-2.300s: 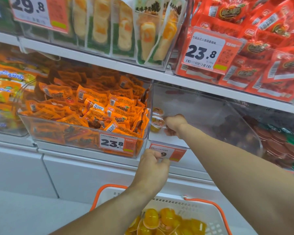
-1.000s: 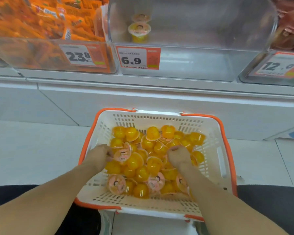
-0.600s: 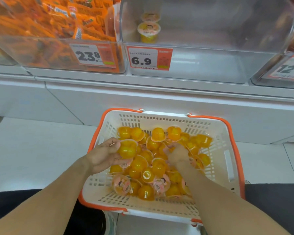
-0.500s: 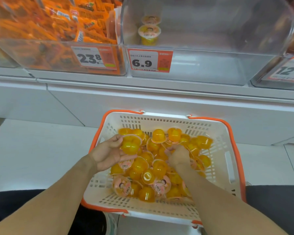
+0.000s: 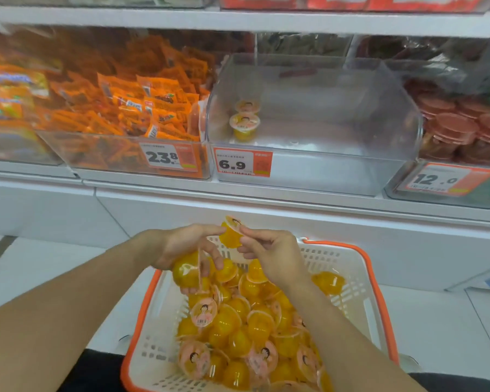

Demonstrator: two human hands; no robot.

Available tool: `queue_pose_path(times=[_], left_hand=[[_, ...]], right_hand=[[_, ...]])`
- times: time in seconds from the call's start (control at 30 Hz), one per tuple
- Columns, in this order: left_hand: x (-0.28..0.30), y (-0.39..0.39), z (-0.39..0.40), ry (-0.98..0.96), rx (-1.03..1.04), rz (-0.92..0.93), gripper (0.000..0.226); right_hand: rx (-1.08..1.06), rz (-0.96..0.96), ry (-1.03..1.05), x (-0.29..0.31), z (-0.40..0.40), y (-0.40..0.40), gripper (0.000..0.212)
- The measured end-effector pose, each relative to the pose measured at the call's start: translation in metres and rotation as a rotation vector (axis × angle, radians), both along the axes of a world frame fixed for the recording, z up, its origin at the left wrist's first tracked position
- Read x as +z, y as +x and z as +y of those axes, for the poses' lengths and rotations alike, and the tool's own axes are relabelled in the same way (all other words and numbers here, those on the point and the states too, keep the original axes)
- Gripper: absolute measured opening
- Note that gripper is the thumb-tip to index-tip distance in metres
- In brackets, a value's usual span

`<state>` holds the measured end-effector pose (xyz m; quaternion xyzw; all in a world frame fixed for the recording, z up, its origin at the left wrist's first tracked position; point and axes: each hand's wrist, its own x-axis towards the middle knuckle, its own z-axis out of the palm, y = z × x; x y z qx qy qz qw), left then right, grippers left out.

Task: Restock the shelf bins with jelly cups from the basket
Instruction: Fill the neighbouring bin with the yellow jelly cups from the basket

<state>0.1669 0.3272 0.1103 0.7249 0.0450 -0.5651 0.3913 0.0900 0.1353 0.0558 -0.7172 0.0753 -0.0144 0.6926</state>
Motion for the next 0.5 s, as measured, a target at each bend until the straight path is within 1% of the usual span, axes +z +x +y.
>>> queue_pose_path(times=[0.07, 0.13, 0.23, 0.27, 0.33, 0.4, 0.47, 0.5], left_hand=[[0.033, 0.007, 0.011, -0.011, -0.035, -0.026, 0.080], [0.059, 0.007, 0.022, -0.066, -0.004, -0.079, 0.079], [0.081, -0.003, 0.027, -0.126, 0.096, -0.161, 0.083], [0.082, -0.008, 0.027, -0.144, 0.149, -0.213, 0.083], [0.079, -0.017, 0.023, -0.189, 0.267, -0.344, 0.076], [0.077, -0.020, 0.018, -0.218, 0.338, -0.471, 0.066], [0.080, -0.019, 0.014, -0.235, 0.387, -0.578, 0.059], [0.082, -0.017, 0.013, -0.253, 0.404, -0.622, 0.058]], right_hand=[[-0.001, -0.065, 0.015, 0.021, 0.010, -0.001, 0.022], [-0.006, -0.130, -0.011, 0.038, 0.018, -0.003, 0.023], [-0.018, -0.273, -0.124, 0.060, 0.026, -0.004, 0.025], [-0.024, -0.330, -0.170, 0.065, 0.028, -0.004, 0.024], [-0.039, -0.417, -0.269, 0.076, 0.033, -0.005, 0.026], [-0.027, -0.391, -0.311, 0.091, 0.036, -0.006, 0.032], [0.027, -0.258, -0.268, 0.110, 0.032, -0.005, 0.045], [0.052, -0.194, -0.222, 0.120, 0.030, -0.005, 0.047]])
